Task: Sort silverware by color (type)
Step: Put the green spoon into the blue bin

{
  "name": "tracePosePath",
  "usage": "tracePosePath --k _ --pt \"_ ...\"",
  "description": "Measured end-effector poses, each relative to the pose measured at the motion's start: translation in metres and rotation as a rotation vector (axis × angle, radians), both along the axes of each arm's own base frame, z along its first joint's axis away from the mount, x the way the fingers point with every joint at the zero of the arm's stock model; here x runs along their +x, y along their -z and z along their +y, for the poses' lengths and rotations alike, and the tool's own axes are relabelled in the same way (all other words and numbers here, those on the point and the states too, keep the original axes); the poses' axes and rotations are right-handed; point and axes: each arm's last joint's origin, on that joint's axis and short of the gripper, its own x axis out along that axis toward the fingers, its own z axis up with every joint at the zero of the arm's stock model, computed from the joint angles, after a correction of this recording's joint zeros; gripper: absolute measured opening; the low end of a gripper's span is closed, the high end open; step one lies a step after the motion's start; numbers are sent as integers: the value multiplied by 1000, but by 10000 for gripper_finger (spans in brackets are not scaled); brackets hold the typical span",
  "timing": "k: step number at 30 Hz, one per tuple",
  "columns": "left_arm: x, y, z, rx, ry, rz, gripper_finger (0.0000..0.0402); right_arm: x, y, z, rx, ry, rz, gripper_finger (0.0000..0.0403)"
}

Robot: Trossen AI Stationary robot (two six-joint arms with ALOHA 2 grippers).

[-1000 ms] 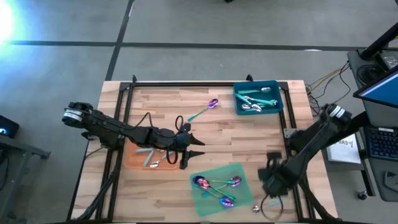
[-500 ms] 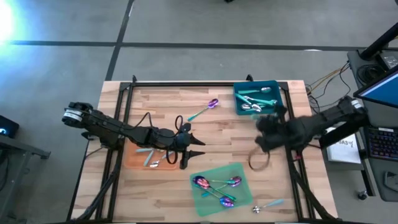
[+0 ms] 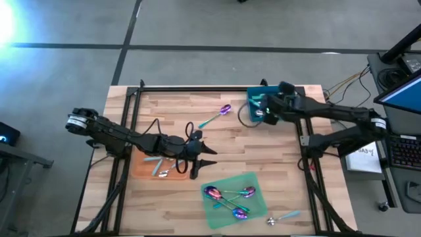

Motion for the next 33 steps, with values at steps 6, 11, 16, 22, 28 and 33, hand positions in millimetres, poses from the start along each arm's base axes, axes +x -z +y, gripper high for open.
tracePosePath --k 6,11,16,22,28,33 --pt "-1 -1 15 -39 81 35 157 3 15 -31 44 57 84 37" --pt "0 2 33 -50 102 68 157 6 30 -48 129 79 104 37" --pt "0 5 59 -20 96 94 157 9 47 -60 196 93 161 39" --pt "-3 8 92 5 40 121 157 13 64 -69 233 177 169 124" --pt "-7 10 126 73 -88 134 157 16 68 -68 241 199 162 179" --pt "-8 32 153 39 -365 245 157 18 57 -63 233 218 81 177"
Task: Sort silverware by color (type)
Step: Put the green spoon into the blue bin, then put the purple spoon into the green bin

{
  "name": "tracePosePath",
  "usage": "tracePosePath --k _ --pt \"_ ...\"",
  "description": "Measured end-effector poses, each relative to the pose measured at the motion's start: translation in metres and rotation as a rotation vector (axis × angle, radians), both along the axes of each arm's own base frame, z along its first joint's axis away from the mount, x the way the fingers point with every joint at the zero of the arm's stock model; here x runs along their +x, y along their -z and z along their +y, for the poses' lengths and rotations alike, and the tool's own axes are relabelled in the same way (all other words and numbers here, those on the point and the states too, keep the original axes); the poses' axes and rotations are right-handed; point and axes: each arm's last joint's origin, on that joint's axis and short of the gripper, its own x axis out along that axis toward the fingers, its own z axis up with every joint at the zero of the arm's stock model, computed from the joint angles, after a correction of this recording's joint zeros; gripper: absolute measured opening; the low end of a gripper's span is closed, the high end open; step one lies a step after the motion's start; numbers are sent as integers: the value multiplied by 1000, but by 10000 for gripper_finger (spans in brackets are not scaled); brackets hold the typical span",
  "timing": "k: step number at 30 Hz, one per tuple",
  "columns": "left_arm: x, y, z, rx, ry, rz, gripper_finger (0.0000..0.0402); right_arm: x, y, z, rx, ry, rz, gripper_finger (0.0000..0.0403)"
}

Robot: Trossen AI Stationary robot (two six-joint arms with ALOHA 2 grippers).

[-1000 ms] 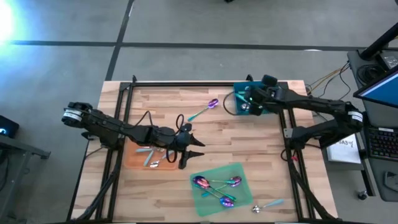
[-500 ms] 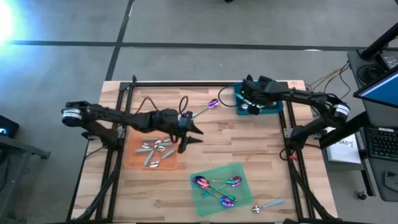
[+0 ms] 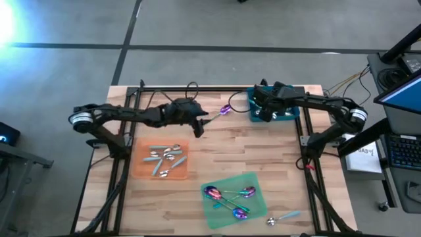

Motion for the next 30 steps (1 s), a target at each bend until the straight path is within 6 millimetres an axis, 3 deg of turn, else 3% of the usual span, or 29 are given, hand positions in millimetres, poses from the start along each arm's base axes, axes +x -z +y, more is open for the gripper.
tracePosePath --k 9,15,22,30 --pt "19 49 11 -122 -90 134 157 1 -24 16 -49 -28 -111 171" --pt "33 62 29 -117 -123 201 157 2 -28 23 -48 -36 -146 171" --pt "31 78 56 -130 -216 282 157 5 -27 28 -12 -66 -164 171" --pt "29 83 55 -166 -200 315 157 6 -27 28 -12 -71 -163 171"
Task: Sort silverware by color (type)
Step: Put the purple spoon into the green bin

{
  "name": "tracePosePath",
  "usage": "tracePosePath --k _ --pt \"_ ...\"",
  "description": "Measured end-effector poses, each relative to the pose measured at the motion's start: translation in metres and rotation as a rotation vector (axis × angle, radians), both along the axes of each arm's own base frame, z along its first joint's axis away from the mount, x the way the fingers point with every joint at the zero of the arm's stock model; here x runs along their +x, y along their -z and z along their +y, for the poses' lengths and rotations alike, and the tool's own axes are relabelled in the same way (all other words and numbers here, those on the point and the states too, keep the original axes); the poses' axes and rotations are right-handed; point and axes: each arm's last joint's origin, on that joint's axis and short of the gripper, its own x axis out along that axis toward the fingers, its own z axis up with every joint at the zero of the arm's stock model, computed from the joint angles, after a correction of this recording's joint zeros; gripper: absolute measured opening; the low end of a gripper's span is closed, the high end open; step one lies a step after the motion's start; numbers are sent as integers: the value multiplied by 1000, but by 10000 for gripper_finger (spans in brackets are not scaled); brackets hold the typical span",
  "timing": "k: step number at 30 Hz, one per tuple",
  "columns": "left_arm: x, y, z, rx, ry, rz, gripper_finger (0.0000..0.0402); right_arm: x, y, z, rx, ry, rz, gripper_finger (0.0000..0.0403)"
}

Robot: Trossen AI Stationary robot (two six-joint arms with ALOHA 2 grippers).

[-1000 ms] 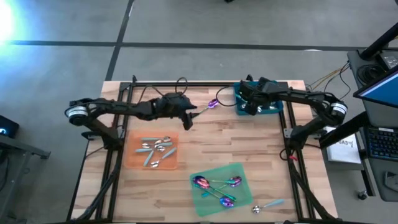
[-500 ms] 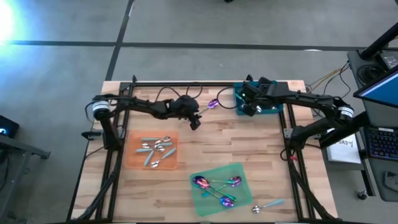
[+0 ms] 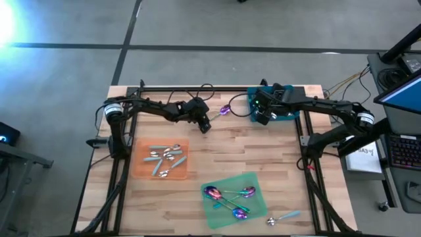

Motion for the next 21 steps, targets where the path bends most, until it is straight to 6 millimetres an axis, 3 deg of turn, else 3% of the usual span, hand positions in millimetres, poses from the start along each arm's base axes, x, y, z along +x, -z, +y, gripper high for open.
tracePosePath --k 10,21 --pt "-1 2 -2 -1 19 26 157 0 0 0 -2 0 -3 171" --pt "-1 22 -4 -37 1 107 144 0 0 0 -1 0 -3 171"
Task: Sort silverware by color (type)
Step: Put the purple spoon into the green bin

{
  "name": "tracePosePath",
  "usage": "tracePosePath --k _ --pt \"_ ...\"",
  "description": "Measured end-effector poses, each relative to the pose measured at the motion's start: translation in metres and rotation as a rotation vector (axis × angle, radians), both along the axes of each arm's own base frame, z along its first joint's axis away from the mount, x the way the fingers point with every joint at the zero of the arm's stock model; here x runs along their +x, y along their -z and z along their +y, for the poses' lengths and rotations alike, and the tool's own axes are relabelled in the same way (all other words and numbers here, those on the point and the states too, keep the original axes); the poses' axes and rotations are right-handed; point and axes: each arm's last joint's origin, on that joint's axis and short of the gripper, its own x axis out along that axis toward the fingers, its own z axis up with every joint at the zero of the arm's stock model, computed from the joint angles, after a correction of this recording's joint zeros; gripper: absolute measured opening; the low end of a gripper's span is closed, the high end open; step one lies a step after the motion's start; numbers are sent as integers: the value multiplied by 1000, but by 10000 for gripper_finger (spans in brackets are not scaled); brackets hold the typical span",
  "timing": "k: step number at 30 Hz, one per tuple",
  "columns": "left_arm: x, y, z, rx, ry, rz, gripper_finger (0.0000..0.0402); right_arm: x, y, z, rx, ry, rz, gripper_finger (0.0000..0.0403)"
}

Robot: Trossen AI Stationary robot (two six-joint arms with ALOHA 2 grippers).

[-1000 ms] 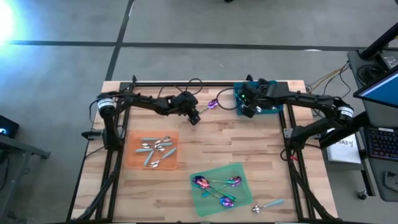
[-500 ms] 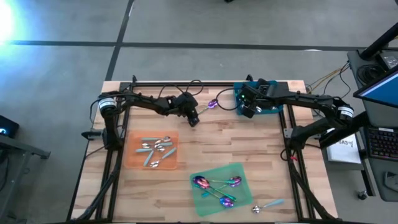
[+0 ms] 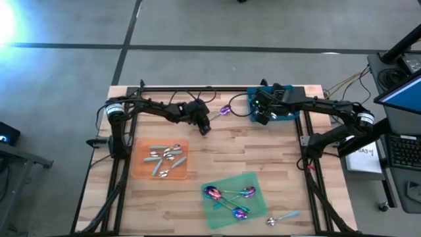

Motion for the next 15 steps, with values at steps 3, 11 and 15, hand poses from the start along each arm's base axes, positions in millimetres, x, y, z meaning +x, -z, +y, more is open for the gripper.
tracePosePath --k 3,11,15 --pt "-1 1 0 -4 -2 8 101 0 0 0 0 1 -1 171" --pt "-3 3 2 -23 -25 12 12 0 0 0 2 25 -17 171" --pt "-2 -4 2 -17 -41 -40 1 -1 0 0 9 62 -38 171"
